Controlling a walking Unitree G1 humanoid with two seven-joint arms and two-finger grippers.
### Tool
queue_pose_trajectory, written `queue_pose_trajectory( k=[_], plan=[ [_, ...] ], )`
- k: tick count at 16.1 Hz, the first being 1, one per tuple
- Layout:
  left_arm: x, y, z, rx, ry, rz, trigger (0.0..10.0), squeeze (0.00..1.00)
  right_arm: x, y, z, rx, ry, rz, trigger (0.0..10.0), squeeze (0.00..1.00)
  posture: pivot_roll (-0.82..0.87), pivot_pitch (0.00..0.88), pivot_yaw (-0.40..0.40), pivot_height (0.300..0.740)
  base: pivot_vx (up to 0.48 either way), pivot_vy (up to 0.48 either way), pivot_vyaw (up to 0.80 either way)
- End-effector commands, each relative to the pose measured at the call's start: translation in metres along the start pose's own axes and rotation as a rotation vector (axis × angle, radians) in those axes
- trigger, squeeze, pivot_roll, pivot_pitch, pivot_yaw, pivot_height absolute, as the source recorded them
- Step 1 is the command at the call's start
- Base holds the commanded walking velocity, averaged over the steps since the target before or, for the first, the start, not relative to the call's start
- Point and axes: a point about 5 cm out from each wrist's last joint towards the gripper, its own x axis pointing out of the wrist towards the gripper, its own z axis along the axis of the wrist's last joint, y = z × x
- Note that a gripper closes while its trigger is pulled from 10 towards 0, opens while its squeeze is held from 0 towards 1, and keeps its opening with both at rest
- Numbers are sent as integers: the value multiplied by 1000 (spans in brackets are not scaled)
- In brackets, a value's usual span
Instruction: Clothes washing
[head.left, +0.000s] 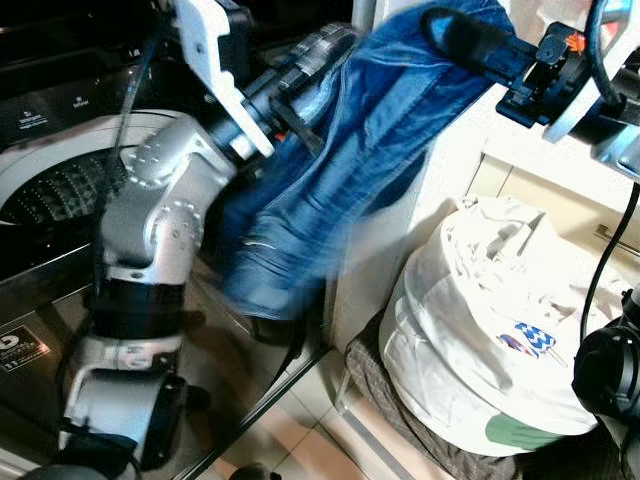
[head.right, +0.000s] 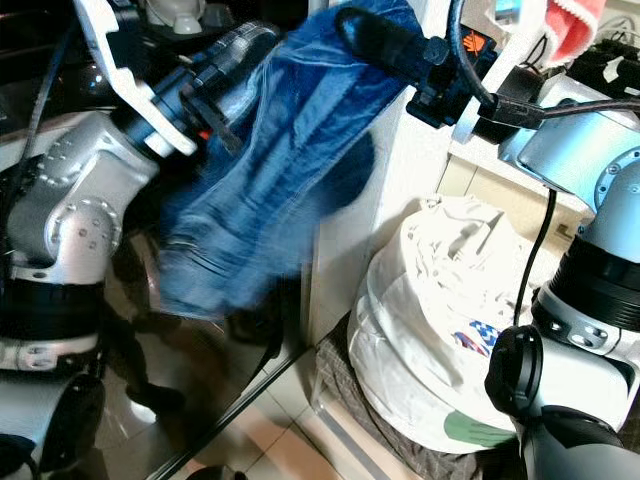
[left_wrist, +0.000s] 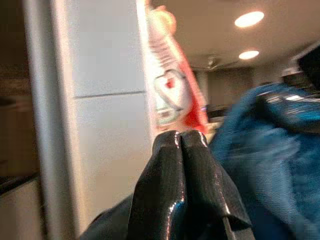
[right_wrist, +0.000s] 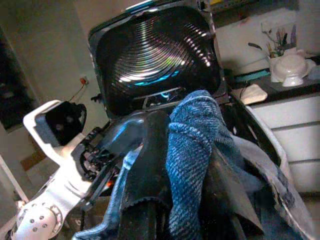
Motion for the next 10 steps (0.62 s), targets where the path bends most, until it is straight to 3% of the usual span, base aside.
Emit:
queue_pose_trajectory(
  k=[1, 4, 5, 6, 7, 8, 10],
  plan=[
    [4, 3, 5, 34, -9, 15, 0, 0, -4, 1, 5, -10, -31, 5, 0, 0, -46, 0, -12, 740, 0, 0, 0],
    [7, 19, 7, 133, 16, 113, 0, 0, -5, 4, 6, -49, -40, 7, 0, 0, -48, 0, -9, 740, 0, 0, 0],
    [8, 27, 12, 167, 10, 156, 0, 0, -5, 7, 7, -94, -51, 13, 10000, 0, -46, 0, -8, 740, 0, 0, 0],
    [9, 34, 17, 191, 8, 186, 0, 0, -4, 8, 7, -100, -56, 16, 10000, 0, -45, 0, -6, 740, 0, 0, 0],
    [9, 37, 20, 188, 2, 177, 0, 0, -4, 6, 7, -89, -61, 4, 8235, 0, -46, 0, -4, 740, 0, 0, 0],
    [10, 38, 21, 178, -10, 169, 0, 0, -4, 4, 8, -73, -73, -8, 0, 0, -46, 0, -4, 740, 0, 0, 0],
    [10, 36, 21, 147, -31, 154, 0, 0, -5, 4, 9, -57, -90, 11, 0, 0, -46, 0, -4, 740, 0, 0, 0]
  ],
)
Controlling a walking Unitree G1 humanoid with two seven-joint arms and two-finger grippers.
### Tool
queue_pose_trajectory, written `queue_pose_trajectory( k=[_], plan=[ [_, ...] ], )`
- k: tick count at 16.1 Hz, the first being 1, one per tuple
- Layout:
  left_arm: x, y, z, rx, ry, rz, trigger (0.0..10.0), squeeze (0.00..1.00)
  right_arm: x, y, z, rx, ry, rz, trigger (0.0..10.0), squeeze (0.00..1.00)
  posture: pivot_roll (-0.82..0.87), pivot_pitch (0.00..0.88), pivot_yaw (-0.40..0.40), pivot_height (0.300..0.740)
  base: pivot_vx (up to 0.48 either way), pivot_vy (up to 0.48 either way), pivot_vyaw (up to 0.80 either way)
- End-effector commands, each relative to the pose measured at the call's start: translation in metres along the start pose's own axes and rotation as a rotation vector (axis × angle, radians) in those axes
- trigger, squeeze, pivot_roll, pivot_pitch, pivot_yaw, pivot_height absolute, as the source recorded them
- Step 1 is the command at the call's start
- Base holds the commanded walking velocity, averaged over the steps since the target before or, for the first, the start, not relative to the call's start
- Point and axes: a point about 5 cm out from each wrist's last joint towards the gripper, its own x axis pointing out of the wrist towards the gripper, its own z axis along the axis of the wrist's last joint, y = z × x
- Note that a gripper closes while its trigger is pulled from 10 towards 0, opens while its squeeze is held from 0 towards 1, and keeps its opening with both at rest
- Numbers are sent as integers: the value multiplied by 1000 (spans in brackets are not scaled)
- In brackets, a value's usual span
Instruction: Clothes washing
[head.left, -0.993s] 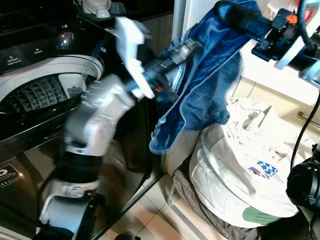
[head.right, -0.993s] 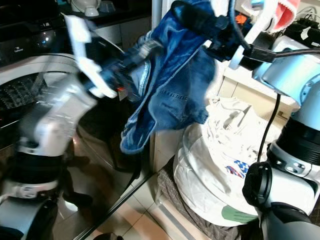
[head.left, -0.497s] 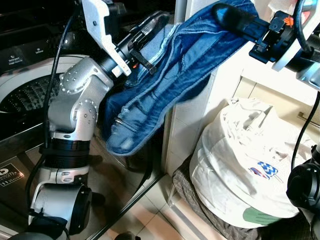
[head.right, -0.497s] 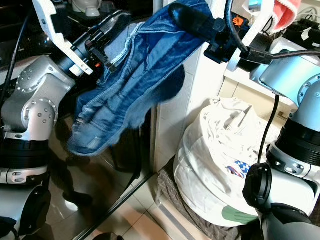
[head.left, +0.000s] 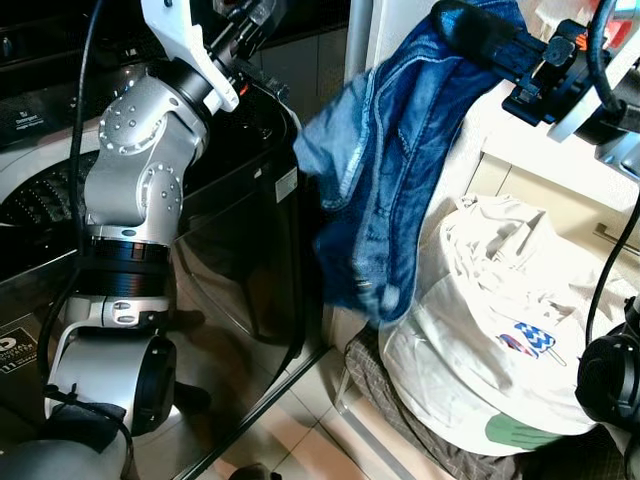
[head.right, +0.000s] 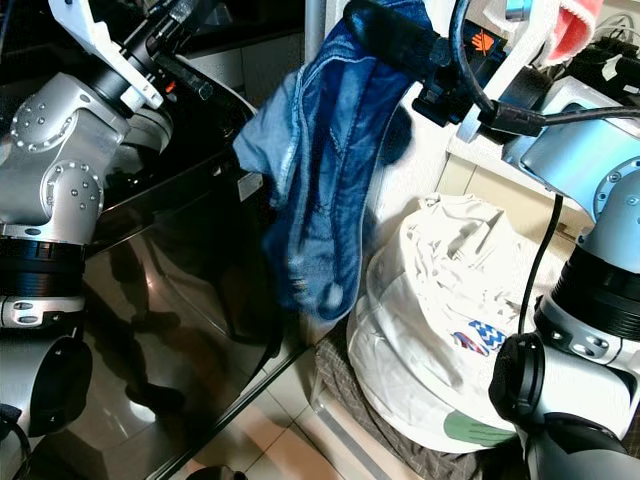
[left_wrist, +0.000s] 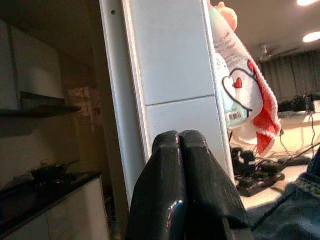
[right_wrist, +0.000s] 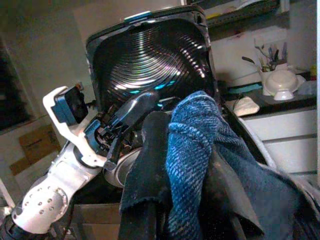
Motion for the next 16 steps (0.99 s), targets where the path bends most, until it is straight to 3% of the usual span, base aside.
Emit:
queue_pose_trajectory(
  k=[1, 3, 5, 6, 7, 8, 9, 11, 16],
  plan=[
    [3, -2, 8, -20, -35, -25, 0, 0, -1, 3, 7, -9, -45, 21, 0, 0, -46, 0, -5, 740, 0, 0, 0],
    [3, -10, 8, -65, -52, -89, 0, 0, -1, 3, 7, -3, -44, 24, 0, 0, -46, 0, -5, 740, 0, 0, 0],
    [0, -33, 4, -204, -29, -249, 0, 0, -1, 4, 7, 7, -40, 38, 0, 0, -44, 0, -9, 740, 0, 0, 0],
    [0, -36, 2, -206, -15, -259, 0, 0, -1, 4, 7, 8, -39, 41, 0, 0, -44, 0, -9, 740, 0, 0, 0],
    [-2, -47, -5, -240, 10, -324, 10000, 0, 0, 5, 7, 9, -37, 49, 0, 0, -44, 0, -9, 740, 0, 0, 0],
    [-2, -50, -8, -247, 22, -340, 10000, 1000, 0, 6, 6, 9, -36, 51, 0, 0, -44, 0, -9, 740, 0, 0, 0],
    [-5, -64, -11, -297, 38, -402, 10000, 1000, 1, 6, 6, 9, -34, 52, 0, 0, -44, 0, -9, 740, 0, 0, 0],
    [-7, -72, -12, -315, 57, -450, 10000, 1000, 1, 6, 6, 9, -33, 54, 0, 0, -44, 0, -9, 740, 0, 0, 0],
    [-6, -79, -14, -287, 82, -456, 10000, 1000, 2, 8, 3, 7, -20, 57, 0, 0, -46, 0, -6, 740, 0, 0, 0]
  ],
)
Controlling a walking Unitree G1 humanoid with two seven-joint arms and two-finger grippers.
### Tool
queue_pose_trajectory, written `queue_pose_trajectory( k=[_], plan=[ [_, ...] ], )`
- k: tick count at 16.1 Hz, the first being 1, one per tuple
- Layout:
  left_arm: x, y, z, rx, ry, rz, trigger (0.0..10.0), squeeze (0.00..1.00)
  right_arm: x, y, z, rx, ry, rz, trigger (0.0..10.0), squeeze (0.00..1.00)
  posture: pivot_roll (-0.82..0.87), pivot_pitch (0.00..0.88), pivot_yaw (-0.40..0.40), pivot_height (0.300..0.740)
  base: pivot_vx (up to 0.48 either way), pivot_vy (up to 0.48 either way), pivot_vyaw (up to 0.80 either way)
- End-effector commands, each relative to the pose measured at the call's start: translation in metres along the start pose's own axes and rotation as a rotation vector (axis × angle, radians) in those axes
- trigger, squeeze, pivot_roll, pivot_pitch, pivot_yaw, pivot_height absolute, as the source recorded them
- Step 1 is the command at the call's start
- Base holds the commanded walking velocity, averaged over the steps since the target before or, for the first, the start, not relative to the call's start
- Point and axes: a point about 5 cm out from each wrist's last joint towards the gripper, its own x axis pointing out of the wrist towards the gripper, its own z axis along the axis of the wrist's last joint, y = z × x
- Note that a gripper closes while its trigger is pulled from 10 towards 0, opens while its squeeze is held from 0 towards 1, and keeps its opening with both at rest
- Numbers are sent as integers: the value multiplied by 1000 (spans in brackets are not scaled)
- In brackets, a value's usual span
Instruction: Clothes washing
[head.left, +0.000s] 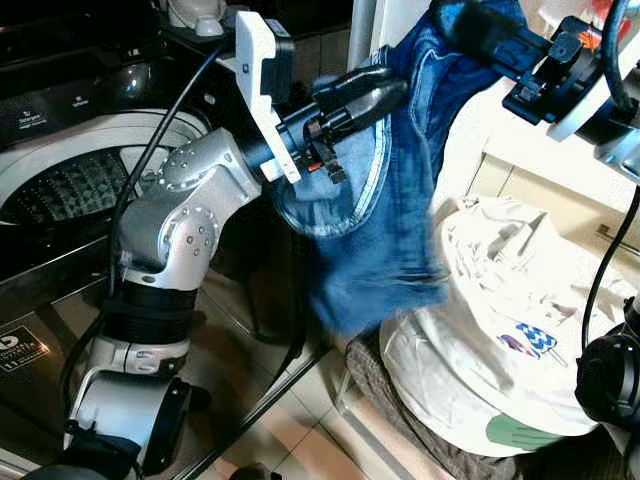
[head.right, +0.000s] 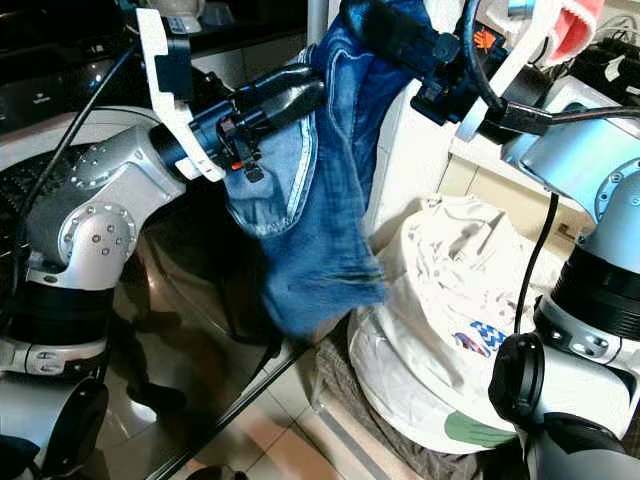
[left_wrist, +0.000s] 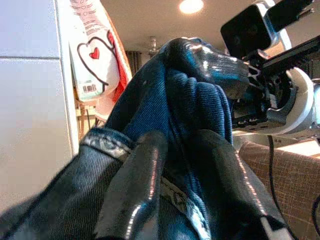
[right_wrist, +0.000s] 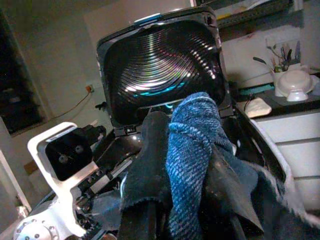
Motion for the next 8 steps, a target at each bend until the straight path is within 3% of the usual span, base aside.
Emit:
queue_pose_trajectory(
  k=[1, 4, 6, 8],
  plan=[
    [2, -5, 2, 9, -1, -14, 10000, 1000, 1, 4, 2, -18, -6, 13, 0, 0, -46, 0, -6, 740, 0, 0, 0],
    [2, -6, -3, 26, 46, -2, 10000, 1000, 2, 4, -3, -21, 17, 11, 0, 0, -43, 0, -7, 740, 0, 0, 0],
    [3, 2, -17, 79, 127, 100, 10000, 1000, 4, 8, -4, -7, 9, 42, 0, 0, -43, 0, -7, 740, 0, 0, 0],
    [4, 7, -19, 96, 139, 158, 10000, 1000, 4, 8, -4, -6, 8, 49, 0, 0, -44, 0, -6, 740, 0, 0, 0]
  ],
)
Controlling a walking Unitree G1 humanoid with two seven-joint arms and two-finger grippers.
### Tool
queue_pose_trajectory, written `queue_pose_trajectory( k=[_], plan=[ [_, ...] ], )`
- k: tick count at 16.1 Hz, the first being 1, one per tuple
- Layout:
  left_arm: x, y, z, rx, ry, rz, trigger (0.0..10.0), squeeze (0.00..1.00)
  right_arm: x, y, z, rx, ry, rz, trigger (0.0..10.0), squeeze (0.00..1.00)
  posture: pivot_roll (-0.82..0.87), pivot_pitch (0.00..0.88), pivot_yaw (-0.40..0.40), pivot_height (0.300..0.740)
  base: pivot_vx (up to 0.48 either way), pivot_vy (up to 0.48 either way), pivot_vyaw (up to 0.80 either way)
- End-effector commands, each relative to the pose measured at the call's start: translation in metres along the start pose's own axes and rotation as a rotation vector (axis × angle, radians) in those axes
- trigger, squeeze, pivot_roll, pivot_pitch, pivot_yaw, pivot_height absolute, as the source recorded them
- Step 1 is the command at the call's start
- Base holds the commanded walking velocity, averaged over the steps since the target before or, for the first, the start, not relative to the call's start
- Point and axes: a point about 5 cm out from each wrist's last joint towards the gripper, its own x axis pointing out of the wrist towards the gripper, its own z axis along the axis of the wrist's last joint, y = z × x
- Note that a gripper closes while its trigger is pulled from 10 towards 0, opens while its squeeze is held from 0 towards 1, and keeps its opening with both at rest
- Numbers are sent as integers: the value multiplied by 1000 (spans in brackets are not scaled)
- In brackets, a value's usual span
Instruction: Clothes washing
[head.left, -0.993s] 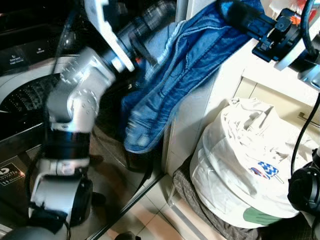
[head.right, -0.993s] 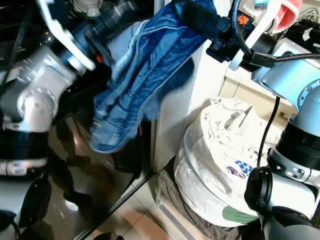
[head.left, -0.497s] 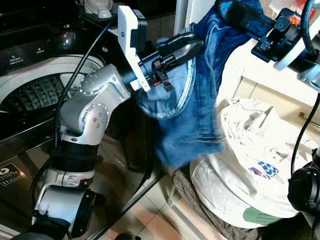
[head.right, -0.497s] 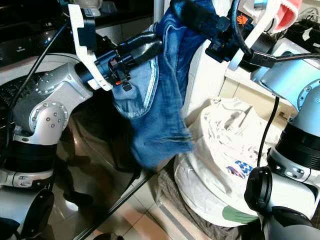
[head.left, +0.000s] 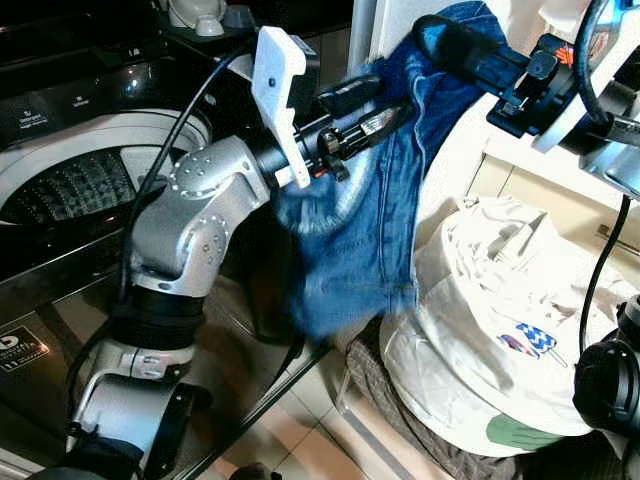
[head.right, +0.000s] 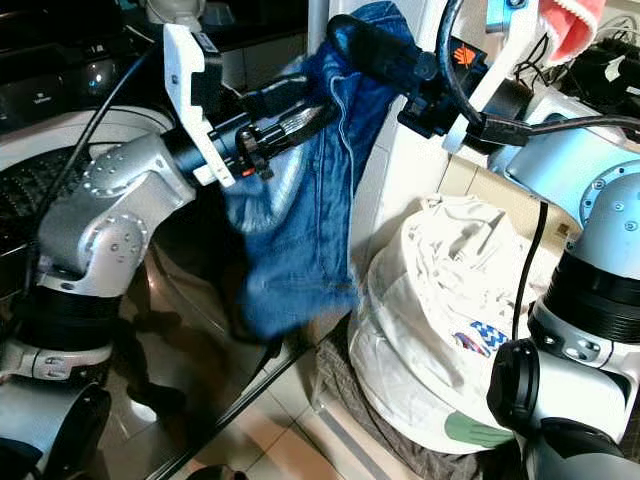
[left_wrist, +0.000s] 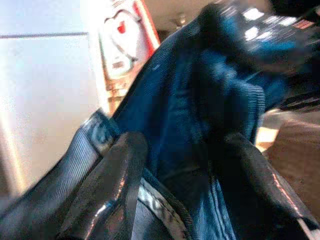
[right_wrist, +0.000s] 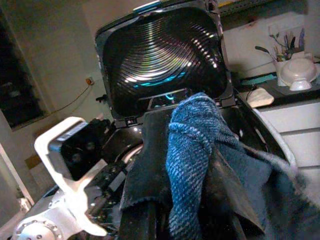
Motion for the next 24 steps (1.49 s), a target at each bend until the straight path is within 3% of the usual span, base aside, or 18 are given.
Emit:
queue_pose_trajectory(
  k=[1, 2, 3, 9, 13, 14, 22, 24],
  plan=[
    [2, 2, -5, 23, 35, 23, 10000, 1000, 1, 9, 6, -19, -29, 54, 0, 0, -43, 0, -6, 740, 0, 0, 0],
    [2, 2, -5, 16, 32, 24, 10000, 1000, 1, 9, 5, -19, -29, 54, 0, 0, -44, 0, -5, 740, 0, 0, 0],
    [2, 1, -3, -28, 15, -3, 0, 0, 0, 9, 5, -18, -30, 54, 0, 0, -44, 0, -5, 740, 0, 0, 0],
    [3, -1, -10, -4, 52, 6, 0, 0, 1, 10, 5, -14, -35, 59, 0, 0, -45, 0, -3, 740, 0, 0, 0],
    [7, 7, -13, 138, 89, 126, 0, 0, 3, 11, 4, -11, -37, 66, 0, 0, -46, 0, -3, 740, 0, 0, 0],
    [8, 13, -10, 166, 62, 190, 0, 0, 3, 12, 4, -10, -37, 67, 0, 0, -46, 0, -3, 740, 0, 0, 0],
    [-3, 27, 5, 287, -56, 298, 0, 0, 2, 9, 4, -1, -34, 58, 0, 0, -43, 0, -13, 740, 0, 0, 0],
    [-10, 35, 16, 353, -120, 374, 0, 0, 2, 8, 3, 1, -33, 51, 0, 0, -43, 0, -13, 740, 0, 0, 0]
  ],
)
